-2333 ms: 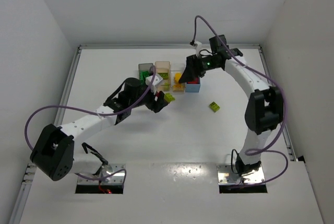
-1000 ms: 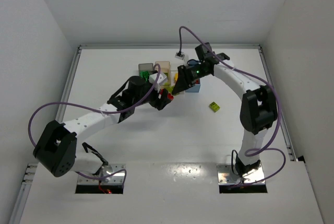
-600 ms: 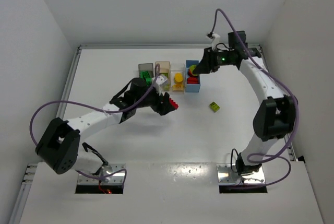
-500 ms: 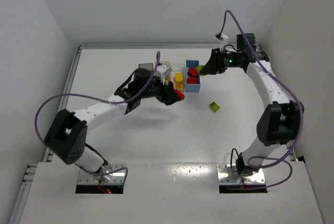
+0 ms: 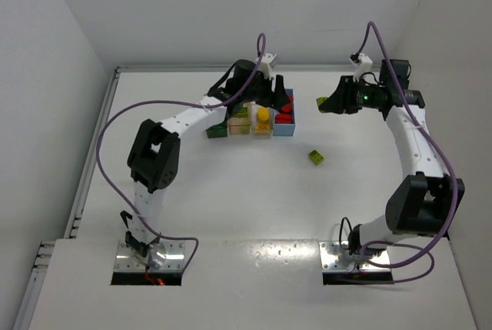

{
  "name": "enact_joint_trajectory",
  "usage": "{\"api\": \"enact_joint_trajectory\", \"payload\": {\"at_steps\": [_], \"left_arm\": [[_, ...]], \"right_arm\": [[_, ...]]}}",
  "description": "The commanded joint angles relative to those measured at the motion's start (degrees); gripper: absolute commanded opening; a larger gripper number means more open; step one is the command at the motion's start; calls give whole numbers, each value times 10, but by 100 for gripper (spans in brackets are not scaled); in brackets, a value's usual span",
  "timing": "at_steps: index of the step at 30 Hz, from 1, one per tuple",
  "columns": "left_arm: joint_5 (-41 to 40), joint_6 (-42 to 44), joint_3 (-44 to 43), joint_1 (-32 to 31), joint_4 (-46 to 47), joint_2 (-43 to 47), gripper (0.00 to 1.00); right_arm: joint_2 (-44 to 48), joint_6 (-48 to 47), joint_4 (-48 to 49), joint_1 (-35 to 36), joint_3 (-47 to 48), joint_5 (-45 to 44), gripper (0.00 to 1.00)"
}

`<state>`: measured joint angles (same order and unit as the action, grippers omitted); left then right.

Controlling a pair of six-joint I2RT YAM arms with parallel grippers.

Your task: Sort the legos into containers by color

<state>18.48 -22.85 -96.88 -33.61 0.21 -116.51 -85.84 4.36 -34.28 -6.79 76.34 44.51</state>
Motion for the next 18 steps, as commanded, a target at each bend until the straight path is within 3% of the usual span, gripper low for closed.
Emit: {"api": "enact_joint_trajectory", "payload": {"at_steps": [1, 7, 10, 11, 14, 18], "left_arm": [[-26, 35, -50, 0, -38, -28, 50], [-31, 48, -103, 0, -60, -85, 58], [-31, 54, -138, 0, -68, -103, 75], [-31, 60, -145, 0, -76, -103, 86], [-31, 60, -158, 0, -76, -109, 99], [-18, 85, -158, 0, -76, -95, 100]], "right_arm": [[23, 8, 19, -15, -4, 7, 0], [29, 14, 19, -32, -15, 17, 0], [24, 20, 25, -38, -15, 17, 0], [23, 20, 25, -38, -15, 17, 0], [18, 20, 25, -38, -15, 17, 0], [13, 20, 30, -38, -15, 22, 0]]}}
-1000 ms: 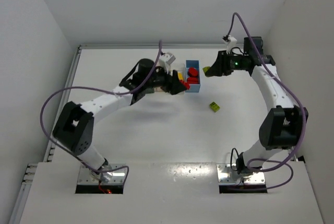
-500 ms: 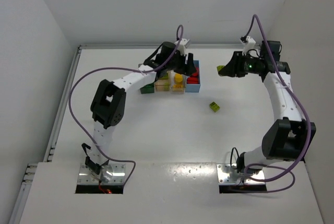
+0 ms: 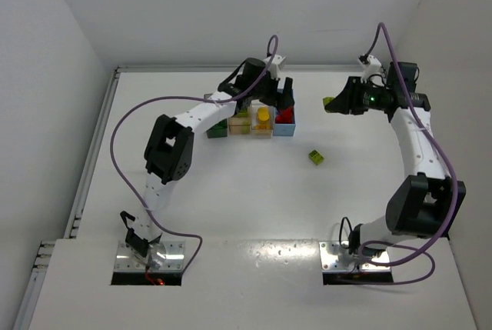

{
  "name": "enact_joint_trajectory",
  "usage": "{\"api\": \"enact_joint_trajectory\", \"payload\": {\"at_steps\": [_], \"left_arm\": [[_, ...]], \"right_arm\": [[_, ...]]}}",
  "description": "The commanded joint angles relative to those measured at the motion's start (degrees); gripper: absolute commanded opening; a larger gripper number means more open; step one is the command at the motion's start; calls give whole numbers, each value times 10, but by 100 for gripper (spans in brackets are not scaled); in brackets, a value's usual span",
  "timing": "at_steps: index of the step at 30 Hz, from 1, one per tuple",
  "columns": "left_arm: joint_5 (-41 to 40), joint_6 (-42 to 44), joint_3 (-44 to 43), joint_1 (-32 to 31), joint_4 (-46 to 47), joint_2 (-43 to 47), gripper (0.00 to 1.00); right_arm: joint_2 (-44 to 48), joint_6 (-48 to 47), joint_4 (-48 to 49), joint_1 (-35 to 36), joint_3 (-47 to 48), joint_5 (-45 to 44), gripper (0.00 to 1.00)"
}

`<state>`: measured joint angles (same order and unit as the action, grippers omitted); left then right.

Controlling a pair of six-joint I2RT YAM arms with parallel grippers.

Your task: Sort the legos into containers by color

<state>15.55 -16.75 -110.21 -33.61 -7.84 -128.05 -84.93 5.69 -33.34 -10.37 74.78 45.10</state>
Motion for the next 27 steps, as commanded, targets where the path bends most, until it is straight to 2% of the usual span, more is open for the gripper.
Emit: {"api": "enact_joint_trajectory", "payload": {"at_steps": [1, 3, 4, 6, 8, 9, 10, 12, 18, 20, 25, 27], "left_arm": [[33, 30, -16, 0, 5, 36, 100], [94, 78, 23, -8, 11, 61, 100], [158, 103, 44, -8, 11, 77, 100], [206, 206, 96, -35, -27, 121, 100], [257, 290, 111, -51, -88, 136, 99], [272, 380, 111, -58, -163, 136, 99], [292, 420, 111, -74, -196, 136, 99], [292, 501, 119, -99, -249, 136, 99], [238, 594, 106, -152, -259, 98, 99], [231, 610, 99, -163, -243, 81, 95], [217, 594, 106, -163, -101, 39, 92], [212, 594, 85, -163, -92, 6, 89]], "right_arm": [[4, 6, 21, -2, 0, 17, 0], [4, 6, 21, -2, -7, 17, 0], [4, 6, 21, -8, -7, 11, 0], [9, 6, 26, -17, -20, 11, 0], [9, 27, 40, -39, -29, -1, 0], [9, 54, 47, -49, -40, -1, 0], [9, 69, 52, -60, -46, -1, 0], [9, 109, 69, -94, -62, -1, 0], [14, 156, 93, -145, -91, 4, 0], [21, 156, 93, -150, -97, 10, 0], [40, 161, 93, -170, -103, 10, 0], [45, 161, 93, -183, -108, 15, 0]]}}
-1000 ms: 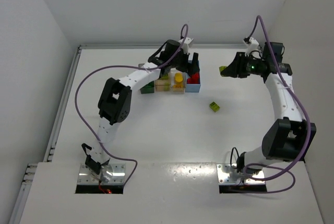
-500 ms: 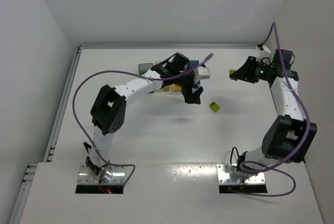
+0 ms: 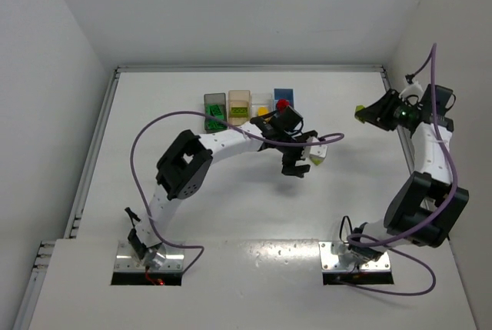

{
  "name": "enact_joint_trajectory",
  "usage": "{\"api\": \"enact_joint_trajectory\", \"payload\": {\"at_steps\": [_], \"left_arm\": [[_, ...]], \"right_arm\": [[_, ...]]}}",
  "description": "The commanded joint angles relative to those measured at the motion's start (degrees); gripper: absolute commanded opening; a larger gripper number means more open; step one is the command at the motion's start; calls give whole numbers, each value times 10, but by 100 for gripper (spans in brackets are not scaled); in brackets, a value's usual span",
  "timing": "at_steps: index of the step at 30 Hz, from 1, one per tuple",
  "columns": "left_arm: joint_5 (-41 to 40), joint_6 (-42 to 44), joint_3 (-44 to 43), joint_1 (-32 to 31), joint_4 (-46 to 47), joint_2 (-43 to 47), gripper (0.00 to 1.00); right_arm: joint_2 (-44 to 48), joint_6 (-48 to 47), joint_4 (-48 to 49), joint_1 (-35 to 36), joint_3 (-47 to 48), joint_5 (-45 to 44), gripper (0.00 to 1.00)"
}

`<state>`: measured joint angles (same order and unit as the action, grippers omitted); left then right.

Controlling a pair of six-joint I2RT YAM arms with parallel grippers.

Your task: Sort the legos into containers by color

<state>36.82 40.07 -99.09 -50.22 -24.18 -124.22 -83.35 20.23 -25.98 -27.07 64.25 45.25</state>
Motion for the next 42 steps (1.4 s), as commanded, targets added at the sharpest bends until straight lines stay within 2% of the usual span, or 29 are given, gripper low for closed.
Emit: {"api": "enact_joint_trajectory", "payload": {"at_steps": [1, 5, 19, 22, 29, 36, 42], "left_arm": [[-1, 26, -52, 3, 71, -44, 87], [17, 26, -93, 8, 77, -81, 83], [11, -22, -140, 21, 138, -150, 83], [16, -22, -146, 21, 138, -156, 83], [16, -27, -157, 26, 143, -178, 76], [16, -38, -169, 26, 143, -184, 76], [16, -38, -175, 26, 133, -189, 70]], "right_arm": [[35, 16, 19, -16, -9, 13, 0], [47, 21, 19, -26, -14, 19, 0], [58, 26, 24, -54, -31, 30, 0], [58, 26, 24, -60, -31, 30, 0], [53, 26, 24, -65, -25, 30, 0], [53, 26, 24, -65, -25, 30, 0], [53, 26, 24, -65, -25, 30, 0]]}}
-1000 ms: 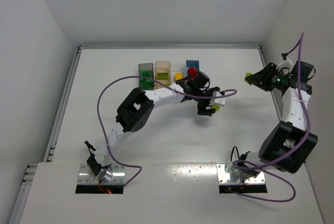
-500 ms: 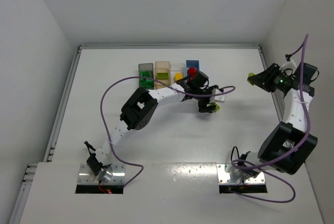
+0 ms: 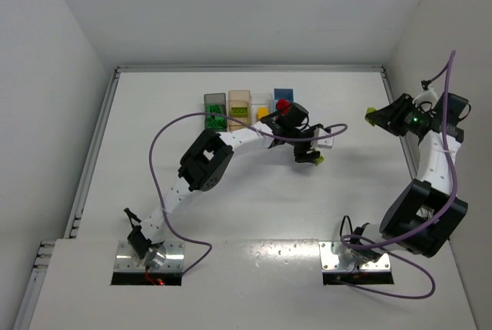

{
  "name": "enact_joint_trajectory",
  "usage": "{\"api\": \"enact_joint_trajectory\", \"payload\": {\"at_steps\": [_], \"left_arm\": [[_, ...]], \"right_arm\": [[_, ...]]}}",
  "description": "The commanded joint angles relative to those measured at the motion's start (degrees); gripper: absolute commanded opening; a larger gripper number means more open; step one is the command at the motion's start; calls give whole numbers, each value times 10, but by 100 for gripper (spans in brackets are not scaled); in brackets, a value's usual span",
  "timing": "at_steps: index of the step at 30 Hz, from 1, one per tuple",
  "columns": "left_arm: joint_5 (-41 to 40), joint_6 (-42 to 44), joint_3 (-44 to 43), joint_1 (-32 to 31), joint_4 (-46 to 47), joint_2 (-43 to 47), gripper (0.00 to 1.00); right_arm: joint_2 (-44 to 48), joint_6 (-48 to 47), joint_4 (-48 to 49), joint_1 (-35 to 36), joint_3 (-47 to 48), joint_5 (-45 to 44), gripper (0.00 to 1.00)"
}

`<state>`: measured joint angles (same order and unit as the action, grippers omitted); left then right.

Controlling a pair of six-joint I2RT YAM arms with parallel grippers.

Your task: Sort the legos into containers by color

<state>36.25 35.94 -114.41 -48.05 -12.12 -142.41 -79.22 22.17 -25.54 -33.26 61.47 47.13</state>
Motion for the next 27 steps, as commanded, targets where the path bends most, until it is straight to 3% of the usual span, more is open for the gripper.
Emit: {"api": "enact_joint_trajectory", "payload": {"at_steps": [1, 27], "left_arm": [[22, 4, -29, 4, 12, -8, 69], [-36, 4, -62, -30, -70, -23, 69]], "right_arm": [[12, 7, 20, -3, 2, 11, 0], [17, 2, -1, -8, 2, 16, 0]]}}
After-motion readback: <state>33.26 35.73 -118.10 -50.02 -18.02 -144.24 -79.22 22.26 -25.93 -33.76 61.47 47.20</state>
